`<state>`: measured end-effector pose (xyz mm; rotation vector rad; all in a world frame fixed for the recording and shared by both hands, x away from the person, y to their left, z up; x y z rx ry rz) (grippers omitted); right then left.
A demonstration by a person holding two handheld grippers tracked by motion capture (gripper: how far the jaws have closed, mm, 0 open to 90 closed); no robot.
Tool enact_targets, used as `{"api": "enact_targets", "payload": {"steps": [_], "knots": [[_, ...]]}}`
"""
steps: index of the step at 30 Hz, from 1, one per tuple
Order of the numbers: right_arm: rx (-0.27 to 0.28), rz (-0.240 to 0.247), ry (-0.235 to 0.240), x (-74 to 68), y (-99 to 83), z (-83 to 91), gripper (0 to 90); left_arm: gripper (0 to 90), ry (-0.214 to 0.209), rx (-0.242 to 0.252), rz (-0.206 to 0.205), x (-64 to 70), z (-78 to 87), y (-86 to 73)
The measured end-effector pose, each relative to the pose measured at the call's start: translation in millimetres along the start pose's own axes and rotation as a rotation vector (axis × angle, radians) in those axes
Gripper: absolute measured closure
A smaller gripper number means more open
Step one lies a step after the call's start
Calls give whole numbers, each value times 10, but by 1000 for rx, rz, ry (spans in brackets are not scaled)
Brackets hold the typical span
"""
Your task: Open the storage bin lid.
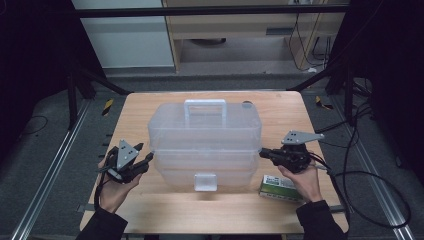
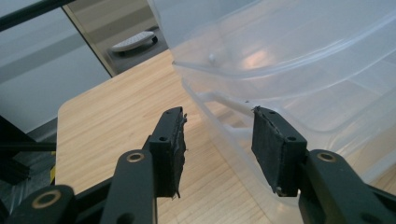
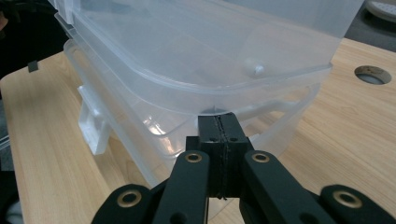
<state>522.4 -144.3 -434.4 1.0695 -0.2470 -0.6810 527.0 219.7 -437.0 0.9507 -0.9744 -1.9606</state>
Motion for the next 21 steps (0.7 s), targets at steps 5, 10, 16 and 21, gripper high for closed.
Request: {"api": "enact_targets", "payload": {"steps": [5,10,16,21], "knots": [[2,3,-4,2,8,0,900,546,3,32,3,12,25,53],[2,1,-3,2,10,0,900,555,-1,50,2,32,28,92],[2,2,-5,2,13,1,900,565,-9,60,3,56,9,110],[4,3,-7,3,15,2,900,576,-9,69,-6,79,-8,129]]}}
Point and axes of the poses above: each handheld gripper's, and its own axes: z roughly backward along the jaws, y roughly out of its top, x roughly to its right, the point moved 10 cm from there along -z, roughly forward along the jaws, and after that the axes turned 3 degrees about y, right-handed, at the moved point
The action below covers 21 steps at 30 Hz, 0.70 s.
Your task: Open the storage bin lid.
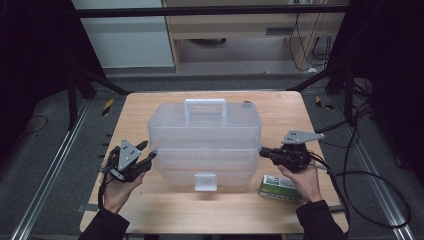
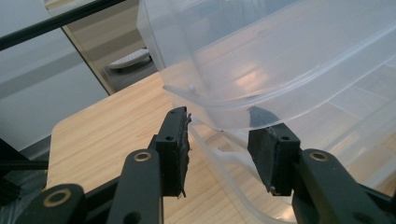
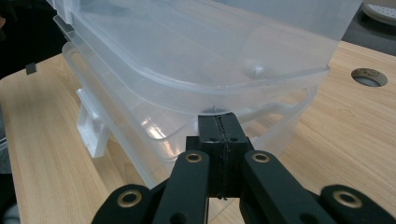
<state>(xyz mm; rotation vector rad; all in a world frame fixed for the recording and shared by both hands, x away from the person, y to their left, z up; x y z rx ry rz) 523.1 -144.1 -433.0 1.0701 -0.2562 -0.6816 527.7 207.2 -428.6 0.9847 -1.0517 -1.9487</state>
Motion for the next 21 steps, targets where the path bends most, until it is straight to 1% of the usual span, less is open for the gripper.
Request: {"api": "enact_targets", "payload": {"steps": [5,6,7,8,11,13,14,15,21], "knots": [[2,0,1,-1,3,-1,900,583,4,9,-2,9,-15,14],[3,1,0,-1,5,-1,900,583,4,1,10,16,-11,4],[3,1,0,-1,5,-1,900,585,4,1,10,16,-11,4],[3,0,2,-3,6,-1,900,585,8,15,-1,9,-18,21],[8,-2,3,-9,17,-2,900,588,11,22,1,8,-23,35],[10,1,3,-14,21,-7,900,588,8,26,5,13,-28,42],[10,1,3,-14,21,-7,900,588,13,20,10,19,-27,35],[13,3,1,-11,25,-9,900,588,15,32,-2,13,-34,52],[17,2,-2,-11,29,-15,900,595,24,36,-3,4,-31,64]]}}
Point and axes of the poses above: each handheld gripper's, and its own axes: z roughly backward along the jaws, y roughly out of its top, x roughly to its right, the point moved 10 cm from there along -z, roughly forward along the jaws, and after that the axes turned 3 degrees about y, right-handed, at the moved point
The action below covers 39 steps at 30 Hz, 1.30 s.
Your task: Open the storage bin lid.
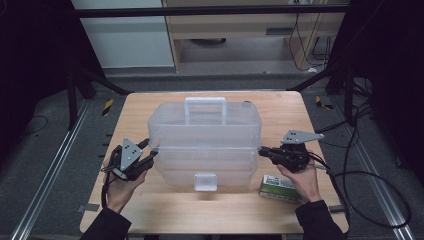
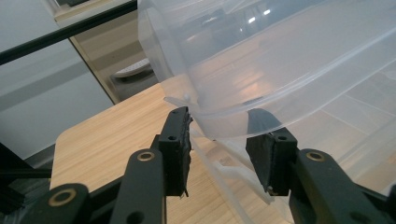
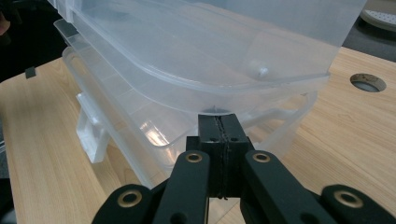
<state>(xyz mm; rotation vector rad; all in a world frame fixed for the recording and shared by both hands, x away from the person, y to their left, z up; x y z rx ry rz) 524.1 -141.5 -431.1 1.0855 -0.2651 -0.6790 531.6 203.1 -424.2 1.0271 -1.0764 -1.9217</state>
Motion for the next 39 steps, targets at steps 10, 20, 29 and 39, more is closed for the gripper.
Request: {"api": "enact_targets", "payload": {"steps": [10,20,29,39], "knots": [[-29,6,-31,32,-33,-4,900,608,15,-9,0,-15,2,33],[-100,-23,-76,98,-159,-72,861,617,23,-10,-4,-39,-5,84],[-136,-30,-93,114,-223,-119,873,621,22,-16,0,-56,-10,113],[-159,-20,-75,73,-259,-164,900,629,26,-15,4,-91,-34,167]]}}
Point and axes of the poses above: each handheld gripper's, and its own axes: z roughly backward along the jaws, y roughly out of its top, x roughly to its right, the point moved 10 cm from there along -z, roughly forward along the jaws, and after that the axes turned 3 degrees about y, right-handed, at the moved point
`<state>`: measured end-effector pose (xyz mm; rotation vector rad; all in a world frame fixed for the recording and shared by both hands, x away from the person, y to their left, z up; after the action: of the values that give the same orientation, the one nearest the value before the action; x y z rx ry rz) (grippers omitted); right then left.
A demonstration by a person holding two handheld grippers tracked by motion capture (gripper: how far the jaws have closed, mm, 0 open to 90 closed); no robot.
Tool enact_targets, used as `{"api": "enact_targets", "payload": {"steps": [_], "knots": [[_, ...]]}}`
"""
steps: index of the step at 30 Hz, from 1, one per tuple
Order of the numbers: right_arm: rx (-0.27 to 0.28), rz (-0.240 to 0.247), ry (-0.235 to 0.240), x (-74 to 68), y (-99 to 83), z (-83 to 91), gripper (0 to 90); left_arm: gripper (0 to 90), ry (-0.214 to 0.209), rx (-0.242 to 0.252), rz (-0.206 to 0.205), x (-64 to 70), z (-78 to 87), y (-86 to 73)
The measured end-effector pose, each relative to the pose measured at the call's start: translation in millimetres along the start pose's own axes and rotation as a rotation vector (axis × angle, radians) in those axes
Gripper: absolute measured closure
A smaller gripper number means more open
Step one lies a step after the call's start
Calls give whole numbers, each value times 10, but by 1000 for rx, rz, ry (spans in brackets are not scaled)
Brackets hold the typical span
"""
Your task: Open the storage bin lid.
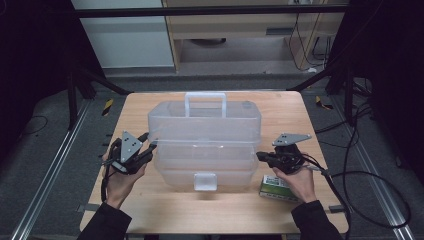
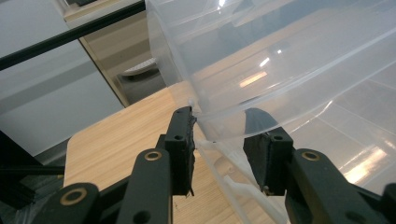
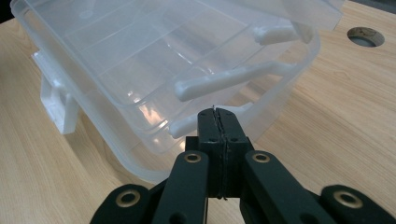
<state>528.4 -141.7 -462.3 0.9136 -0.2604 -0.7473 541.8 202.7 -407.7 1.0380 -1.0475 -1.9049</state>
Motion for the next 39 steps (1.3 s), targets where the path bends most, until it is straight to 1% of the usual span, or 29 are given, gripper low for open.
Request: {"api": "enact_targets", "payload": {"steps": [2,4,5,8,10,14,15,16,18,19,20,21,23,26,27,28,31,33,35,36,37,39], "knots": [[-2,5,1,-1,-3,-7,899,629,0,-1,1,-4,-3,3],[-4,6,-4,0,-4,-15,882,630,1,-2,2,-5,-4,5],[-7,10,-9,-9,-3,-26,858,630,2,-3,0,-4,-3,5],[-8,9,-13,-15,-3,-42,834,631,3,-4,-2,-3,-3,4],[-16,1,-20,-14,-13,-62,817,631,3,-5,-1,-3,-2,4],[-31,-3,-51,1,-25,-88,776,631,3,-5,-2,-3,-2,2],[-31,-3,-51,1,-25,-88,776,631,3,-5,-2,-3,-2,2],[-33,6,-69,5,-19,-94,762,631,3,-6,-1,-2,-2,1],[-37,9,-74,1,-19,-94,754,631,4,-6,-1,-1,-1,0],[-41,-5,-86,11,-22,-96,730,630,3,-6,1,0,-1,-2],[-41,-5,-86,11,-22,-96,730,631,3,-6,1,0,-1,-2],[-45,-30,-91,19,-27,-98,717,630,4,-5,2,2,-1,-3],[-46,-52,-93,21,-30,-109,717,630,7,-7,1,7,3,-12],[-47,-67,-93,20,-31,-115,728,630,9,-10,-2,14,7,-24],[-47,-92,-93,16,-31,-120,738,630,8,-10,-1,19,8,-29],[-47,-92,-93,16,-31,-120,738,630,9,-12,-2,20,10,-33],[-49,-135,-105,18,-34,-131,742,630,10,-14,-2,24,14,-38],[-50,-147,-114,20,-34,-138,742,631,11,-14,-1,26,15,-38],[-53,-148,-129,18,-35,-154,742,632,13,-14,-2,27,16,-37],[-56,-150,-135,17,-37,-161,744,632,16,-3,-11,21,9,-24],[-55,-153,-140,17,-35,-167,746,632,16,-3,-11,21,9,-23],[-55,-154,-141,16,-36,-167,745,633,16,-3,-11,20,10,-23]]}}
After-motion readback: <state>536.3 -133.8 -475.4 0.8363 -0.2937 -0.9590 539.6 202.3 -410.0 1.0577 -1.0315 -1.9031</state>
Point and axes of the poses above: each handheld gripper's, and its own axes: z roughly backward along the jaws, y roughly out of its top, x roughly to its right, the point moved 10 cm from there along -z, roughly forward along the jaws, and after that the axes turned 3 degrees about y, right-handed, at the moved point
